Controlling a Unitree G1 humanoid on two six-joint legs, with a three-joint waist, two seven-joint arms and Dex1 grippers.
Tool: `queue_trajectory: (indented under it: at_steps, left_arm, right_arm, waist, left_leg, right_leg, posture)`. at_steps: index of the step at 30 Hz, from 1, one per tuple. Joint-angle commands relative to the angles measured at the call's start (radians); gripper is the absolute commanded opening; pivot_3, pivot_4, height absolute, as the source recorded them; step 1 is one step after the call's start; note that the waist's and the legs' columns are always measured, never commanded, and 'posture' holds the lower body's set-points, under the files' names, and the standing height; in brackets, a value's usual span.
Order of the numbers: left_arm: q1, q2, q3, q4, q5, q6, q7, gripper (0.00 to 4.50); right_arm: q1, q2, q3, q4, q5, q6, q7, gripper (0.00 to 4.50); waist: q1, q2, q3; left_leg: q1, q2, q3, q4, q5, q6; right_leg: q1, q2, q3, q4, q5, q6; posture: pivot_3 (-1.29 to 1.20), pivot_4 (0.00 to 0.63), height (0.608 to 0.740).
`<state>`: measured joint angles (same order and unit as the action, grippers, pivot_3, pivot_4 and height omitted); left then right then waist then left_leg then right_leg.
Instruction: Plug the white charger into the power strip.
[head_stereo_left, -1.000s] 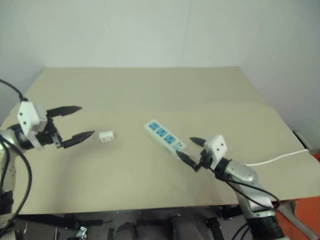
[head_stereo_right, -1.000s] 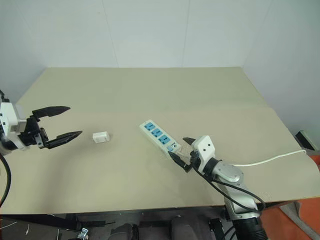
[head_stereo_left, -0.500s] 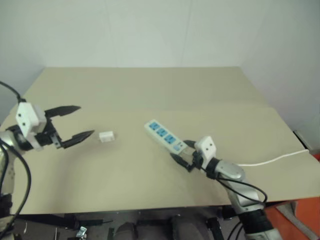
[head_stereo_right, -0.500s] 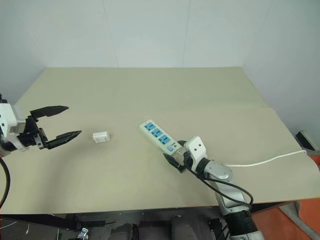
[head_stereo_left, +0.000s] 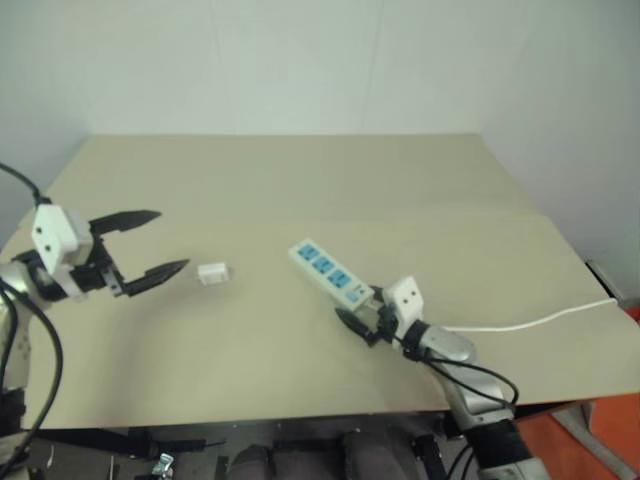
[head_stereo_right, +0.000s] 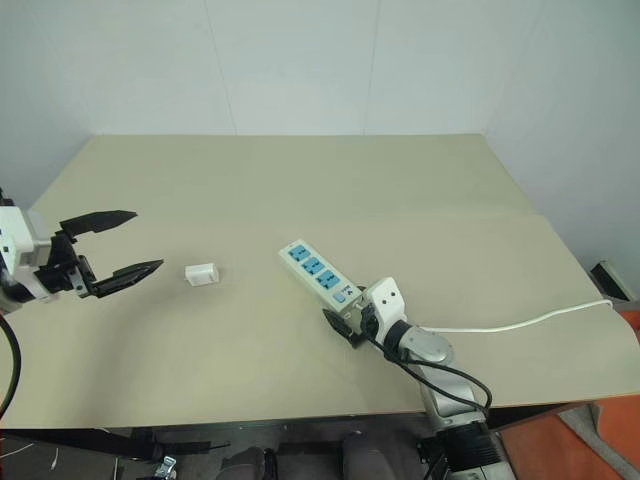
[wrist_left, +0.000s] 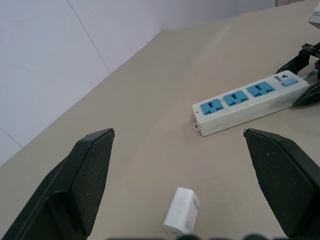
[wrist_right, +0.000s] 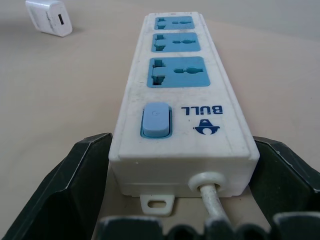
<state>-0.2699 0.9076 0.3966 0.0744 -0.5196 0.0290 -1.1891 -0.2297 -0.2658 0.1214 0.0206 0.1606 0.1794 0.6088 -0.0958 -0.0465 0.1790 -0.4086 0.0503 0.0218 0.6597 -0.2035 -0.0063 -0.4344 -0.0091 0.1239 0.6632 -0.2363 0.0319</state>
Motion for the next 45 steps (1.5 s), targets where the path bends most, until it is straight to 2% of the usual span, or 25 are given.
queue_trajectory:
  at_steps: [1,3,8,12,17,20,22,26,30,33,36,45]
  left_arm:
    - [-0.016,0.004,0.027,-0.027,-0.023,-0.006,0.005,4.5]
    - [-0.016,0.004,0.027,-0.028,-0.023,-0.005,0.005,4.5]
    - [-0.023,0.01,0.021,-0.039,-0.032,0.033,0.019,4.5]
    - [-0.068,0.037,-0.041,-0.059,0.01,0.076,0.031,4.5]
    - [-0.255,0.075,-0.191,-0.002,0.126,0.137,0.046,4.5]
    - [-0.473,0.1,-0.359,0.1,0.243,0.12,-0.08,4.5]
    - [-0.634,0.102,-0.479,0.209,0.318,0.169,-0.193,4.5]
    - [-0.934,0.028,-0.707,0.486,0.549,0.152,-0.316,4.5]
    - [-1.123,-0.071,-0.865,0.728,0.721,0.05,-0.414,4.5]
    - [-1.188,-0.133,-0.963,0.864,0.794,0.021,-0.425,4.5]
    - [-1.222,-0.192,-1.005,0.963,0.861,0.017,-0.425,4.5]
    - [-1.199,-0.297,-1.023,1.071,0.996,0.011,-0.36,4.5]
  right_arm:
    - [-0.005,0.006,-0.007,0.004,0.018,-0.014,0.01,3.87]
    - [-0.008,0.008,-0.006,0.008,0.018,-0.014,0.012,3.4]
    - [-0.017,0.016,0.001,0.026,0.01,-0.027,0.006,3.4]
    - [-0.022,-0.014,-0.002,0.033,0.028,-0.059,0.068,3.4]
    - [-0.049,-0.099,-0.001,0.042,0.084,-0.083,0.255,3.4]
    - [-0.096,-0.175,0.011,0.084,0.096,-0.09,0.401,3.4]
    - [-0.128,-0.209,0.019,0.116,0.11,-0.088,0.481,3.4]
    - [-0.192,-0.237,0.045,0.185,0.107,-0.096,0.586,3.4]
    - [-0.238,-0.221,0.072,0.245,0.074,-0.129,0.614,3.4]
    - [-0.249,-0.202,0.084,0.262,0.061,-0.141,0.606,3.4]
    - [-0.247,-0.186,0.089,0.262,0.047,-0.15,0.591,3.4]
    - [-0.218,-0.169,0.089,0.241,0.025,-0.16,0.555,3.4]
  waist:
    - [0.0,0.0,0.0]
    - [0.0,-0.001,-0.001]
    - [-0.002,-0.002,-0.001]
    - [-0.001,-0.003,-0.002]
    - [0.008,-0.003,-0.001]
    - [0.011,-0.003,-0.001]
    - [0.012,-0.003,-0.001]
    - [0.011,-0.002,-0.001]
    - [0.009,-0.002,-0.001]
    - [0.0,-0.002,-0.001]
    - [-0.003,-0.002,-0.001]
    - [-0.002,-0.003,-0.001]
  left_leg:
    - [0.0,0.0,0.0,0.0,0.0,0.0]
    - [0.0,0.0,0.0,0.0,0.0,0.0]
    - [0.001,0.0,0.0,0.0,0.0,0.0]
    - [0.001,0.0,0.0,0.0,0.0,0.0]
    - [0.001,-0.001,-0.001,0.0,0.0,0.0]
    - [0.0,-0.001,-0.001,0.001,0.0,0.0]
    - [0.0,-0.002,-0.001,0.001,0.0,0.0]
    - [0.0,-0.002,-0.001,0.001,0.0,0.0]
    - [-0.001,-0.002,-0.002,0.001,0.0,0.0]
    - [-0.005,-0.002,-0.002,0.001,0.0,0.0]
    - [-0.007,-0.002,-0.004,0.001,0.0,0.0]
    - [-0.008,-0.003,-0.006,0.001,0.0,0.0]
  right_leg:
    - [0.0,0.0,0.0,0.0,0.0,0.0]
    - [0.0,0.0,0.0,0.0,0.0,0.0]
    - [0.0,0.0,0.0,0.0,0.0,0.0]
    - [0.001,0.0,0.0,0.0,0.0,0.0]
    - [0.002,0.0,0.0,-0.001,0.0,0.001]
    - [0.002,0.001,0.0,-0.001,0.0,0.001]
    - [0.002,0.001,0.0,-0.002,0.0,0.001]
    - [0.002,0.003,0.001,-0.002,0.0,0.001]
    - [0.002,0.003,0.001,-0.002,-0.001,0.001]
    - [-0.002,0.003,0.002,-0.001,-0.002,0.001]
    - [-0.005,0.003,0.001,0.0,-0.002,0.001]
    - [-0.004,0.003,0.001,0.001,-0.001,0.001]
  posture:
    - [0.0,0.15,0.74]
    - [0.0,0.15,0.74]
    - [0.0,0.15,0.74]
    - [0.0,0.15,0.74]
    - [0.0,0.15,0.74]
    - [0.0,0.15,0.74]
    - [0.0,0.15,0.74]
    - [0.0,0.15,0.74]
    - [0.0,0.15,0.74]
    - [0.0,0.15,0.74]
    - [0.0,0.15,0.74]
    - [0.0,0.15,0.74]
